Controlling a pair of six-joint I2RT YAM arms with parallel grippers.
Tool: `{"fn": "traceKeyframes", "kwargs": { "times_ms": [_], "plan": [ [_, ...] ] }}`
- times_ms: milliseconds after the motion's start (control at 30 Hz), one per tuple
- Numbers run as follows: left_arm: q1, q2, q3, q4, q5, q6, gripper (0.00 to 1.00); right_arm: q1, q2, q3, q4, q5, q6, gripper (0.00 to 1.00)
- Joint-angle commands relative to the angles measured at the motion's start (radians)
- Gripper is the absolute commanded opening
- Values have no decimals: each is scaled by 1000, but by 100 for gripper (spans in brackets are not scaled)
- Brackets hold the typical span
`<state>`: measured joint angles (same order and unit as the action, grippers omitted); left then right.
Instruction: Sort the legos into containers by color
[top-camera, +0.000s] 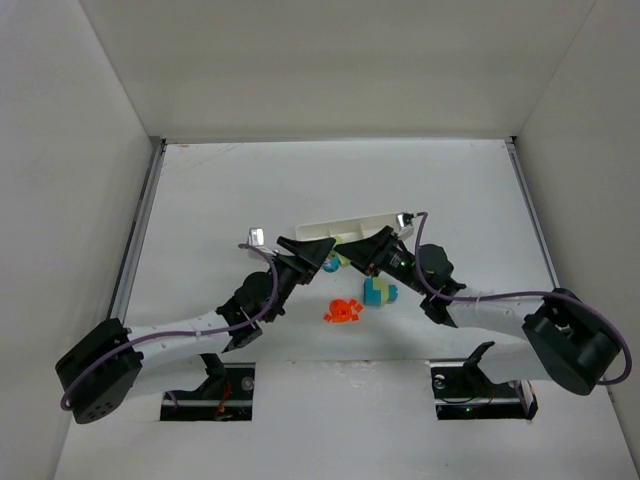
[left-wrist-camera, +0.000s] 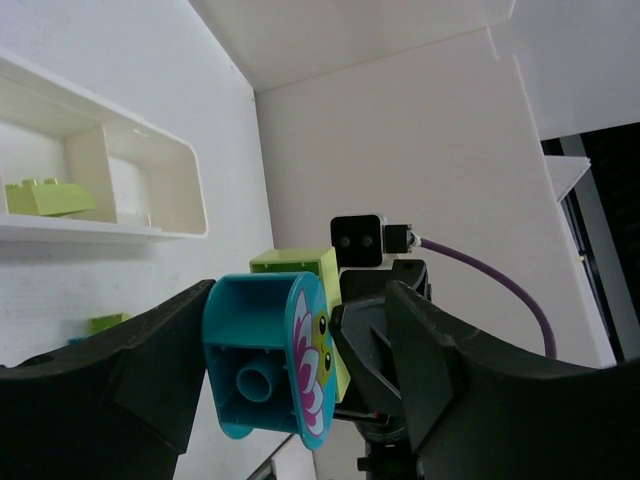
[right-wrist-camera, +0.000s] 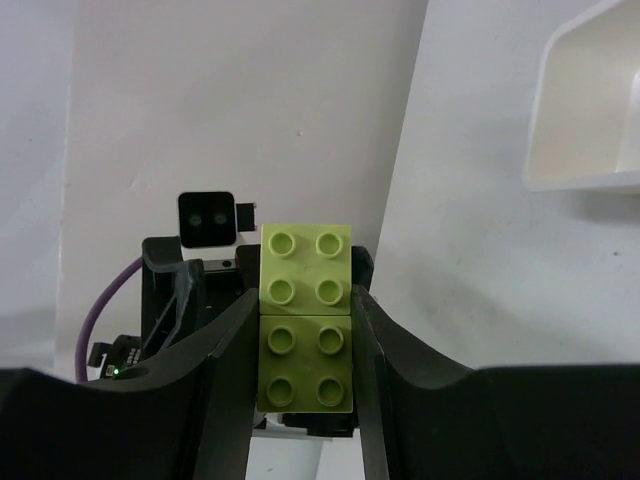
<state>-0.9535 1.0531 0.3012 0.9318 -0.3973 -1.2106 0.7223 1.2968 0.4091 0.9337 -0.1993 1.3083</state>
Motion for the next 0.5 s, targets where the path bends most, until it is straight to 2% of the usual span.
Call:
{"fn": "traceKeyframes", "kwargs": {
  "times_ms": [0, 333, 400, 467],
  "plan": [
    [0, 5, -8, 119, -14, 28, 63, 21, 22, -9, 111, -26, 51, 41],
    [-11, -5, -20, 122, -48, 60, 40, 48, 65, -4, 126, -20, 72, 41],
    [-8, -5, -24, 118, -52, 57, 33, 52, 71, -4, 122, -14, 72, 43],
    [-8, -4, -27, 121, -54, 59, 27, 53, 75, -7, 122, -11, 68, 49]
  ]
}}
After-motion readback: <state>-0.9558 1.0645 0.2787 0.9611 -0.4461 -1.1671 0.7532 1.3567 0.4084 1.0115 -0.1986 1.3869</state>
